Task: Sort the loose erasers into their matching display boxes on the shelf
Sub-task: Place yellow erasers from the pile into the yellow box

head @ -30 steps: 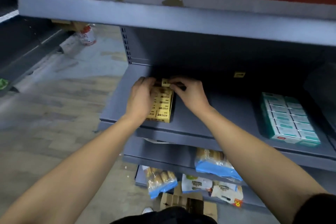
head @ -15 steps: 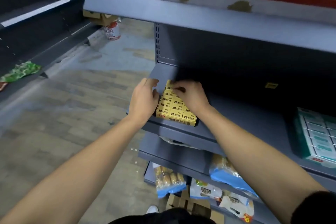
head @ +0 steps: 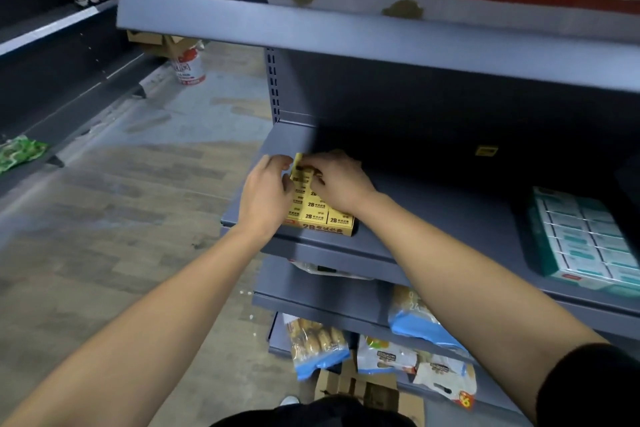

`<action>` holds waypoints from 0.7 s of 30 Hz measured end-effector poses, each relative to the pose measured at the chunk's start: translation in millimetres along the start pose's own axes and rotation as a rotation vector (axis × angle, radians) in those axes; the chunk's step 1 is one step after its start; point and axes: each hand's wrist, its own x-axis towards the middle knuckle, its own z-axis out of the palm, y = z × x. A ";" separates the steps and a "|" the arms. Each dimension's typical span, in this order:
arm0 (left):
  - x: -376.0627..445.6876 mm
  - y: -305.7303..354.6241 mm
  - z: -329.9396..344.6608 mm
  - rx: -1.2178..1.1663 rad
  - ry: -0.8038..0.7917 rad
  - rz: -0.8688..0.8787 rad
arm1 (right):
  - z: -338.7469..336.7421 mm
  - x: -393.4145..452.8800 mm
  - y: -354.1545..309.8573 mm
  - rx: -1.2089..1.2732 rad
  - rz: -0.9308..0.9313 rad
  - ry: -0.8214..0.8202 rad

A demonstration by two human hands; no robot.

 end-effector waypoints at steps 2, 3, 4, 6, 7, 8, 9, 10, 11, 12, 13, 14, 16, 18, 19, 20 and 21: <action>0.5 1.9 2.5 0.003 0.003 -0.006 | -4.3 0.0 -5.9 -0.059 -0.013 -0.035; 0.3 2.7 3.3 0.007 0.003 -0.005 | -5.8 -0.3 -8.9 -0.094 -0.012 -0.040; 0.2 3.1 3.7 0.013 0.004 -0.006 | -6.3 -0.5 -11.8 -0.128 -0.009 -0.043; -0.5 3.8 3.9 0.021 0.006 -0.009 | -3.8 -2.5 -14.5 -0.169 -0.002 -0.049; -1.0 4.3 4.0 0.020 0.008 -0.008 | -2.5 -4.1 -14.6 -0.155 0.002 -0.048; -1.7 5.2 3.9 0.016 0.010 -0.008 | -1.9 -5.2 -14.3 -0.121 0.002 -0.042; -2.4 6.4 3.5 0.014 0.011 -0.007 | -1.4 -6.5 -13.4 -0.068 -0.001 -0.034; -3.5 8.1 2.8 0.012 0.011 -0.004 | -1.2 -8.4 -12.5 -0.001 -0.005 -0.020; -4.0 9.9 2.4 0.010 0.011 0.001 | -2.3 -10.9 -10.9 0.071 -0.003 0.012; -4.3 12.6 2.1 0.007 0.012 0.009 | -4.9 -14.3 -8.6 0.134 0.010 0.054; -4.1 16.5 3.3 0.001 0.008 0.019 | -8.8 -18.8 -3.8 0.170 0.034 0.102; -3.2 21.3 5.2 -0.004 0.000 0.033 | -13.7 -23.0 2.1 0.172 0.064 0.145; -0.3 35.7 14.8 -0.009 -0.038 0.070 | -25.1 -34.1 19.1 0.137 0.139 0.207; 3.6 53.5 29.4 -0.011 -0.077 0.112 | -34.7 -46.6 39.9 0.124 0.201 0.260; 5.3 62.4 37.3 -0.004 -0.093 0.136 | -38.2 -52.9 50.0 0.111 0.221 0.284; 6.4 74.9 47.2 0.004 -0.111 0.165 | -42.5 -61.6 62.4 0.095 0.246 0.307; 7.0 86.0 55.7 0.010 -0.126 0.187 | -46.4 -70.1 72.6 0.085 0.268 0.324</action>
